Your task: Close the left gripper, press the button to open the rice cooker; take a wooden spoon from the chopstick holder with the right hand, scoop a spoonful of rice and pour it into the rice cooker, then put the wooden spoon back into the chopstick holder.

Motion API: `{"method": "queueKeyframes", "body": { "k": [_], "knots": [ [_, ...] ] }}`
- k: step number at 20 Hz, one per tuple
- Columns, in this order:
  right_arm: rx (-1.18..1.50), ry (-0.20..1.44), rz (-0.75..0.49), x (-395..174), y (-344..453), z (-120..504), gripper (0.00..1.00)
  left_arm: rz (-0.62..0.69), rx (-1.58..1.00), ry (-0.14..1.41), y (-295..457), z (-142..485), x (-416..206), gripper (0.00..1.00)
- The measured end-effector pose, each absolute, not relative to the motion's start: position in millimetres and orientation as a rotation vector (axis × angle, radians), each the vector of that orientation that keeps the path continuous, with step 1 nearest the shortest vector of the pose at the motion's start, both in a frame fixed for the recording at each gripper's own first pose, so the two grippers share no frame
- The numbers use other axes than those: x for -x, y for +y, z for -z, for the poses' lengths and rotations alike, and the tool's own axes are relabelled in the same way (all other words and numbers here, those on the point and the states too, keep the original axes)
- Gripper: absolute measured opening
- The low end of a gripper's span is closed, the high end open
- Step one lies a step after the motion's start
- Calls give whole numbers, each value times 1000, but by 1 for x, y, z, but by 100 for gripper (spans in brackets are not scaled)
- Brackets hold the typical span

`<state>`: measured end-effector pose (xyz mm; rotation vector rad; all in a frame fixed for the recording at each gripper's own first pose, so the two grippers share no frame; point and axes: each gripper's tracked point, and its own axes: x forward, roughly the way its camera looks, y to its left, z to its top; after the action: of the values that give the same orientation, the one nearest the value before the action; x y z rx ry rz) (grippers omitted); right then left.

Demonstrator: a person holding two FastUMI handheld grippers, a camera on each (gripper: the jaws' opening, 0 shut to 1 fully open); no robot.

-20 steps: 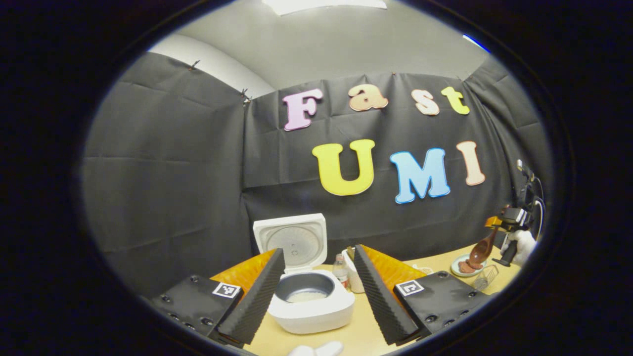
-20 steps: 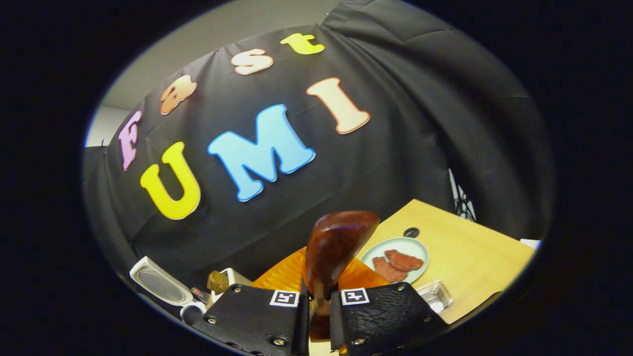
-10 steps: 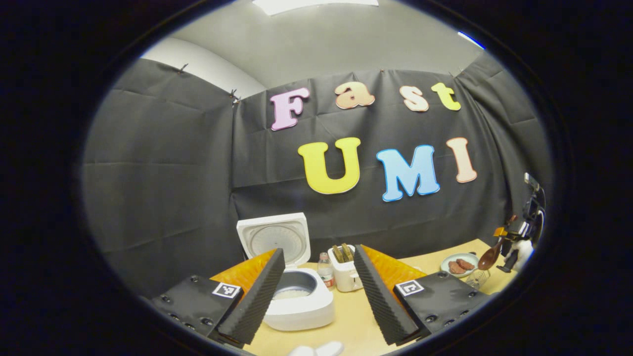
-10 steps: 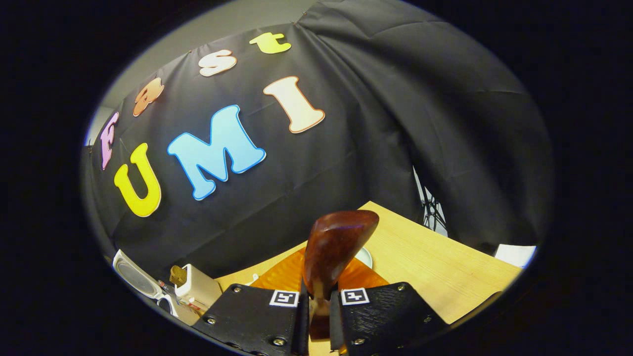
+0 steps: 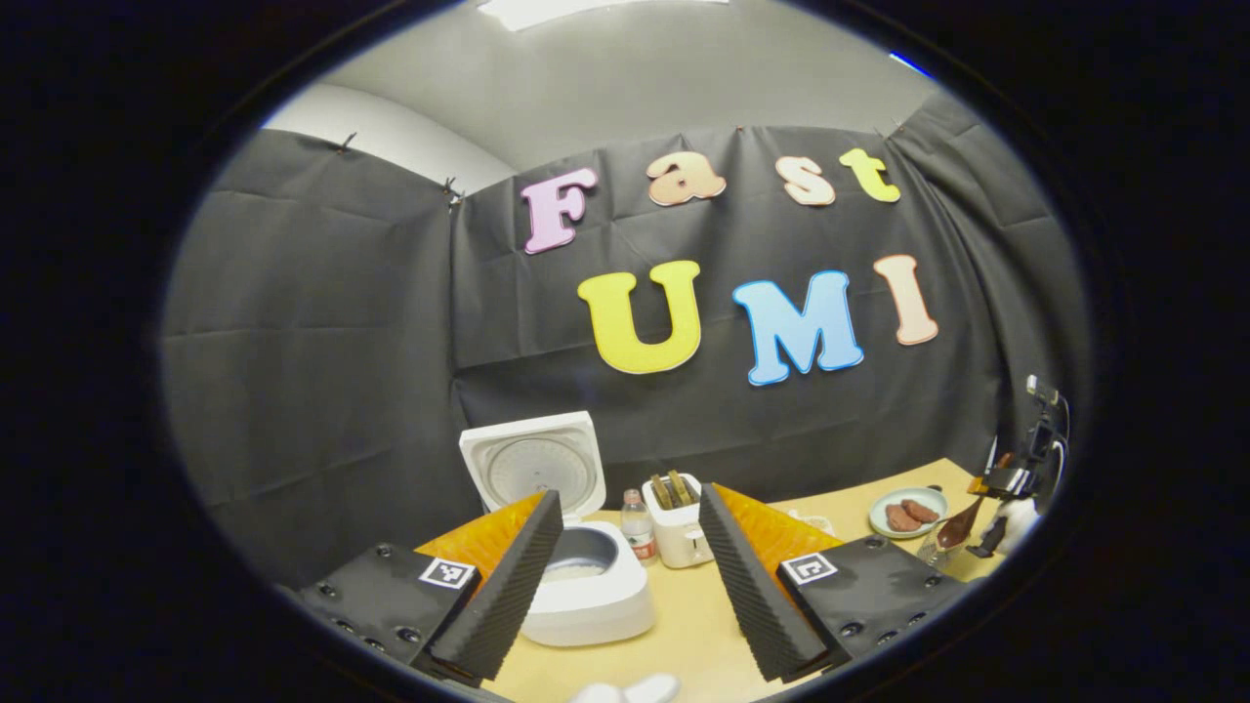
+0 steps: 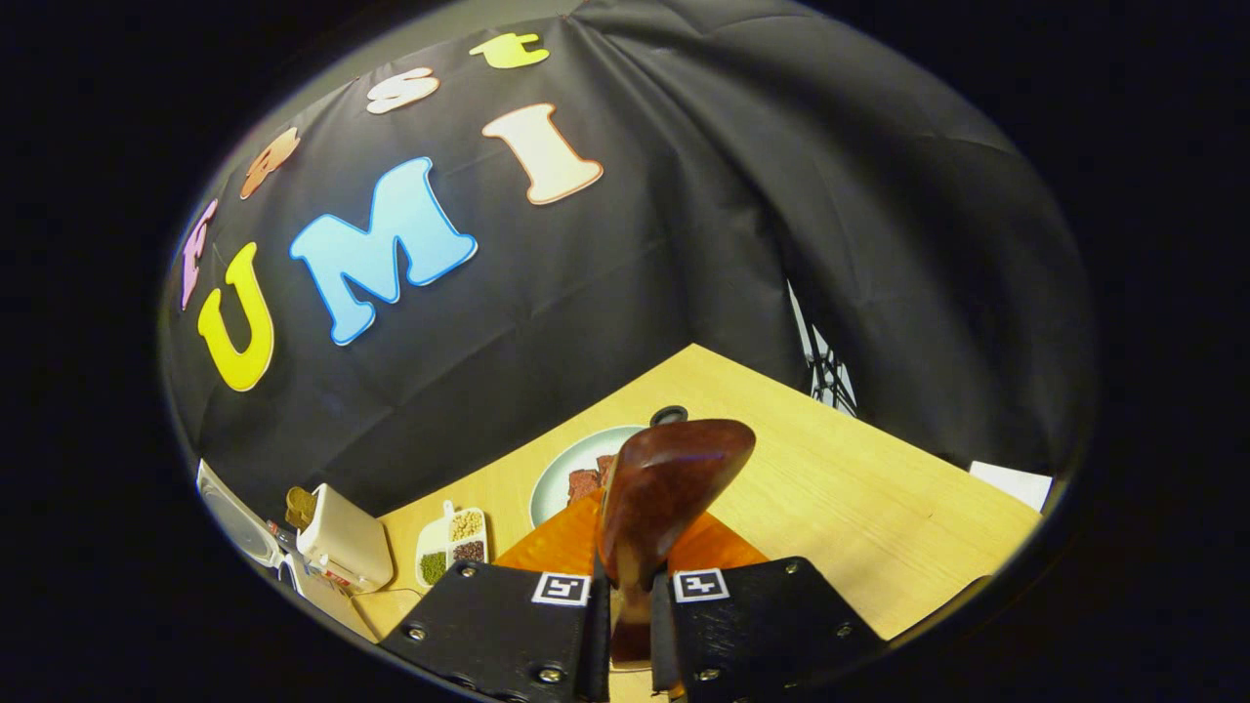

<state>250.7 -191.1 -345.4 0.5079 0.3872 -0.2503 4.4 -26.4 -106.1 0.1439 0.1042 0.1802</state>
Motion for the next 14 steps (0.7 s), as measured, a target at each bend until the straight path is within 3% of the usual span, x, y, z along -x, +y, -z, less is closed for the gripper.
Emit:
{"method": "queueKeyframes", "body": {
  "k": [11, 13, 14],
  "knots": [
    [-537, 475, 281, -244, -195, 387, 17, -170, -157, 110, -29, 103, -9, 100],
    [-494, 473, 307, -236, -202, 380, 20, -172, -158, 108, -24, 103, -12, 100],
    [-469, 461, 316, -238, -204, 377, 28, -170, -152, 107, -23, 103, -10, 100]
  ]
}}
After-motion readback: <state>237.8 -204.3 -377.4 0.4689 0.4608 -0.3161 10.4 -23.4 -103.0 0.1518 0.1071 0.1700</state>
